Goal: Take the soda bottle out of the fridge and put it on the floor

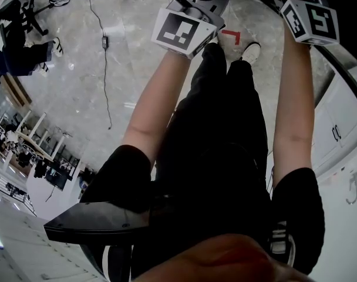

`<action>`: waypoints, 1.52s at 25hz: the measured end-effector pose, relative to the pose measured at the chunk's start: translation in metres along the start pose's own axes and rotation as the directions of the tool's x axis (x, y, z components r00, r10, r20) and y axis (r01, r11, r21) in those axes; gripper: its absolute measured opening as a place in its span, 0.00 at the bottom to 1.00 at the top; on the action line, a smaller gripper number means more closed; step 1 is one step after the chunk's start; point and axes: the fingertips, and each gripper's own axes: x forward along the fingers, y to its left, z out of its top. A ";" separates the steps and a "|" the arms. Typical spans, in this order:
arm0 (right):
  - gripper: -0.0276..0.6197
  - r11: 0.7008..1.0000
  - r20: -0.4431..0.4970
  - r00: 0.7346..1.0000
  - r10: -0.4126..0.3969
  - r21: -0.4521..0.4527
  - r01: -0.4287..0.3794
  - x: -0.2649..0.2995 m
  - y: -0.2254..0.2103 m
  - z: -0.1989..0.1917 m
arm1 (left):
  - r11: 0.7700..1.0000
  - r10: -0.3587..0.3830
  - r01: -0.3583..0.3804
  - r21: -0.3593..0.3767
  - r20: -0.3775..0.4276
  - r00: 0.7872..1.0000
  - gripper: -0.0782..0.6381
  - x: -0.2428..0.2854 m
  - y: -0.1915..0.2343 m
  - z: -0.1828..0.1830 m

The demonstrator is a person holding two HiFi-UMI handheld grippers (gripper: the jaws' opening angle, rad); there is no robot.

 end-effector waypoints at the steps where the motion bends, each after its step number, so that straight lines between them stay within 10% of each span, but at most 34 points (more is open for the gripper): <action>1: 0.51 1.000 0.002 1.000 0.014 -0.002 -0.014 -0.005 0.004 0.002 | 1.000 0.007 -0.007 0.002 0.001 1.000 0.11 -0.002 -0.002 0.000; 18: 0.51 0.932 0.000 0.932 0.364 -0.006 -0.364 -0.104 0.104 -0.020 | 0.973 0.228 -0.229 -0.042 -0.023 0.973 0.11 -0.061 -0.058 -0.042; 24: 0.51 0.887 -0.101 0.881 0.461 0.026 -0.461 -0.120 0.144 -0.096 | 0.939 0.334 -0.337 -0.068 -0.055 0.941 0.11 -0.109 -0.063 -0.091; 38: 0.51 0.912 -0.290 0.865 0.410 0.128 -0.390 -0.107 0.210 -0.320 | 0.934 0.293 -0.325 -0.149 -0.201 0.935 0.11 -0.166 -0.036 -0.271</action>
